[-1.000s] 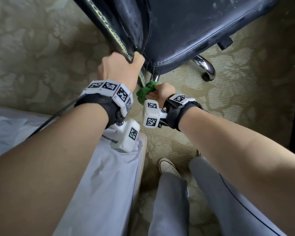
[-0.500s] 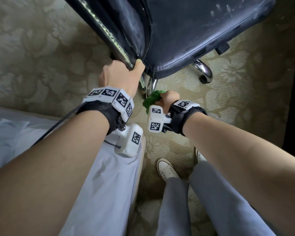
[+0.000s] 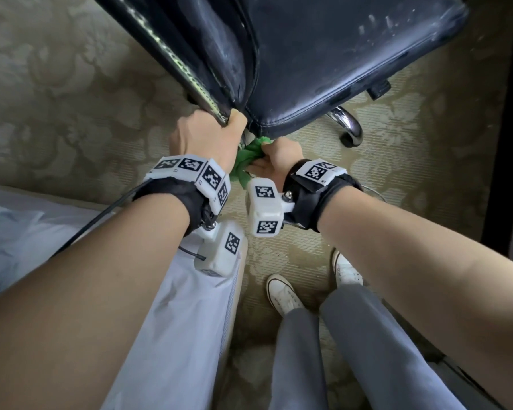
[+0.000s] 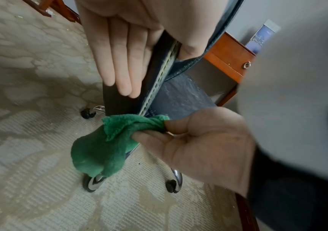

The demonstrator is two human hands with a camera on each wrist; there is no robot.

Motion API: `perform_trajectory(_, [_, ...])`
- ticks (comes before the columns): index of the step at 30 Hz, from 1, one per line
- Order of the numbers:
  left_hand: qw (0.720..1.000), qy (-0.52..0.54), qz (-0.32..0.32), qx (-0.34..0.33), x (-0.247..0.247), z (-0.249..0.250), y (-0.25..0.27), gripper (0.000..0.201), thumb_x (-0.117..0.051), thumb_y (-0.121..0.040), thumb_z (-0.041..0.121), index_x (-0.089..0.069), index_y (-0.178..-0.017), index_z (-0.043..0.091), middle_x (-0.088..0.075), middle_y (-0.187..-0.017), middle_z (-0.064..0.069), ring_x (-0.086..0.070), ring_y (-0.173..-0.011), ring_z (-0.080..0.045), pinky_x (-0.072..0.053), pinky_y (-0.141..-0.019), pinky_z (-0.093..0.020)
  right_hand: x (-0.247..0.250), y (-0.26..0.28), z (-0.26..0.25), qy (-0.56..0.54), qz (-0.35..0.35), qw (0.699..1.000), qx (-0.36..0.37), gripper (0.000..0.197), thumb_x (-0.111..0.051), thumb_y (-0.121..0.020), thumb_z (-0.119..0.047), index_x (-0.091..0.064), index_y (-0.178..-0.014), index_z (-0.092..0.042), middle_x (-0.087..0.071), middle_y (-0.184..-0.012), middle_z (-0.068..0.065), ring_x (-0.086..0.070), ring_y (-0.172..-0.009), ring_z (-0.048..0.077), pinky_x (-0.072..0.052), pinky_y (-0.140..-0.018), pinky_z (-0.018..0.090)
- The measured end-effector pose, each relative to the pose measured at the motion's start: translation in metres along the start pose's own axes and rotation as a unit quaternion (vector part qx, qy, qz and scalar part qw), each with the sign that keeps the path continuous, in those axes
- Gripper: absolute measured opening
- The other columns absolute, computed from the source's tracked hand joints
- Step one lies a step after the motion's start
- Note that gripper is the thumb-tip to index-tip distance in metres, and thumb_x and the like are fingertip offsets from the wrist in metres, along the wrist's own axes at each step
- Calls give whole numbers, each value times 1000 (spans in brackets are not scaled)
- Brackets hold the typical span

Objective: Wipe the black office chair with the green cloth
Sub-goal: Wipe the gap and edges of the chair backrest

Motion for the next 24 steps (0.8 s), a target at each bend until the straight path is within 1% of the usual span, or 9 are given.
perform_trajectory(3, [998,-44,-36,-7,4,-2,-1,83,-22,-66,74,-74,-79,11,-73,-92,-10,-56,-97,-31,-41,-82,-36,5,9,9,2,22,1000,-2,12,-45,-98,-6,-54,-106,-5,-57,-104,13,-63,-86,25,-61,-71,33])
perform_trajectory(5, [997,-60,-46,-10,10,-4,-1,87,-23,-68,80,-73,-82,11,-71,-98,-10,-51,-105,-30,-32,-82,-36,8,10,16,17,50,998,-19,28,-51,-97,-5,-53,-123,4,-60,-107,16,-65,-90,29,-61,-69,36])
perform_trajectory(8, [997,-69,-17,-14,20,-1,0,87,-23,-69,83,-74,-80,13,-71,-94,-9,-53,-102,-30,-29,-80,-34,6,12,13,55,72,995,-44,22,-56,-98,-14,-63,-110,3,-64,-86,8,-63,-73,20,-51,-56,25])
perform_trajectory(10, [997,-71,3,-21,22,2,1,80,-23,-70,77,-74,-74,15,-73,-87,-6,-55,-95,-27,-30,-78,-32,1,14,9,45,61,996,-38,20,-52,-101,-21,-58,-112,-6,-58,-92,3,-57,-76,15,-46,-52,19])
perform_trajectory(14, [999,-37,24,-29,19,3,3,69,-29,-73,68,-71,-72,14,-72,-82,-4,-57,-87,-25,-34,-74,-31,-11,7,10,69,21,997,-40,21,-56,-96,-10,-46,-114,-11,-54,-95,3,-58,-72,11,-49,-44,16])
perform_trajectory(16, [999,-21,26,-27,19,4,5,64,-31,-75,66,-70,-73,15,-72,-83,-3,-56,-88,-26,-36,-74,-32,-10,12,5,49,35,997,-42,6,-62,-93,-6,-60,-97,-3,-63,-80,7,-61,-63,15,-55,-50,23])
perform_trajectory(19, [999,-5,21,-26,19,4,2,71,-26,-66,68,-70,-72,13,-73,-85,-5,-59,-91,-28,-44,-80,-34,-7,15,-3,43,36,998,-29,37,-66,-90,-2,-63,-54,-4,-56,-43,3,-57,-50,15,-59,-70,33])
perform_trajectory(21, [1000,2,16,-23,20,3,0,75,-24,-62,69,-72,-71,12,-73,-84,-7,-61,-91,-29,-48,-86,-36,-7,16,-1,22,40,998,-31,24,-68,-86,2,-62,-63,-2,-60,-49,7,-58,-46,16,-56,-59,30])
perform_trajectory(24, [999,28,-4,-22,21,3,1,68,-32,-67,65,-71,-65,10,-72,-79,-9,-65,-86,-28,-51,-88,-34,-10,11,4,13,71,997,-27,10,-69,-81,8,-66,-90,5,-69,-81,18,-67,-64,25,-56,-50,29])
Point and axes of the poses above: each hand's wrist, its own y-axis away from the middle knuckle, its own x-axis out of the back of the hand, z = x × y, the point moved 5 cm from there along -y, towards the middle knuckle
